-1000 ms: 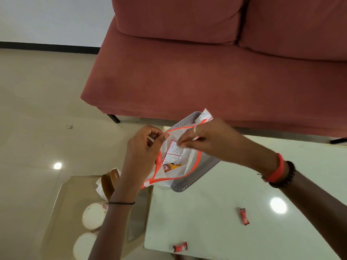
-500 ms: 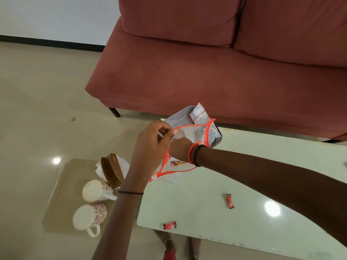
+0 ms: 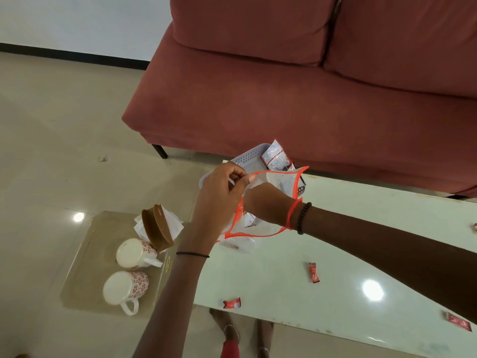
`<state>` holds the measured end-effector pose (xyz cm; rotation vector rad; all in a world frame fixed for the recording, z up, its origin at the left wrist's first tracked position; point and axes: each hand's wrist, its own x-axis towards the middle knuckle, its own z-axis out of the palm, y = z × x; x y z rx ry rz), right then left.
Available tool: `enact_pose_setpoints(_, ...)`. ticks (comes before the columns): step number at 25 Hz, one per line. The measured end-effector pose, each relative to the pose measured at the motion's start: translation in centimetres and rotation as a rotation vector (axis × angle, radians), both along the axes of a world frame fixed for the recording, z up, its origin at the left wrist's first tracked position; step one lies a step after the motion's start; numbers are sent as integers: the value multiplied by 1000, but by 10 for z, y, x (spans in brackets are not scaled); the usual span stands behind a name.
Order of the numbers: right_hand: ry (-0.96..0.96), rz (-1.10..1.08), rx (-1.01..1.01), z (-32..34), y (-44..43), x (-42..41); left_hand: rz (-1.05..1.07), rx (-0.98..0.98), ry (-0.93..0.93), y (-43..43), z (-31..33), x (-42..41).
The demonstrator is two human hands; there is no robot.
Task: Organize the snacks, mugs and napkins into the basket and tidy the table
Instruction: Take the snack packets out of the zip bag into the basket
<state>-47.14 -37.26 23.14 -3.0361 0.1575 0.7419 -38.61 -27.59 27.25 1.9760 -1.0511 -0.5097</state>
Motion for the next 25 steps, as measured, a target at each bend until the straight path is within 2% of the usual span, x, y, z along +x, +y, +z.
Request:
enact_pose_setpoints(2, 24, -49, -12, 15, -1, -5, -9, 30, -25, -2, -2, 2)
enact_pose_setpoints(4, -50, -109, -16, 31, -7, -13, -29, 54, -30, -3, -4, 7)
enact_pose_setpoints(10, -172, -217, 171, 113, -30, -38, -52, 140, 8, -9, 2, 20)
enact_pose_setpoints(13, -371, -425, 399, 157, -38, -58, -33, 138, 66, -11, 7, 30)
enact_pose_setpoints(16, -567, -559, 518, 178, -53, -74, 3, 129, 88, -11, 7, 40)
enact_pose_setpoints(22, -787, -937, 701, 141, -94, -87, 82, 99, 71, -16, 6, 59)
enact_pose_setpoints(25, -799, -1146, 610, 79, -111, -83, 115, 79, 95, -21, 5, 68)
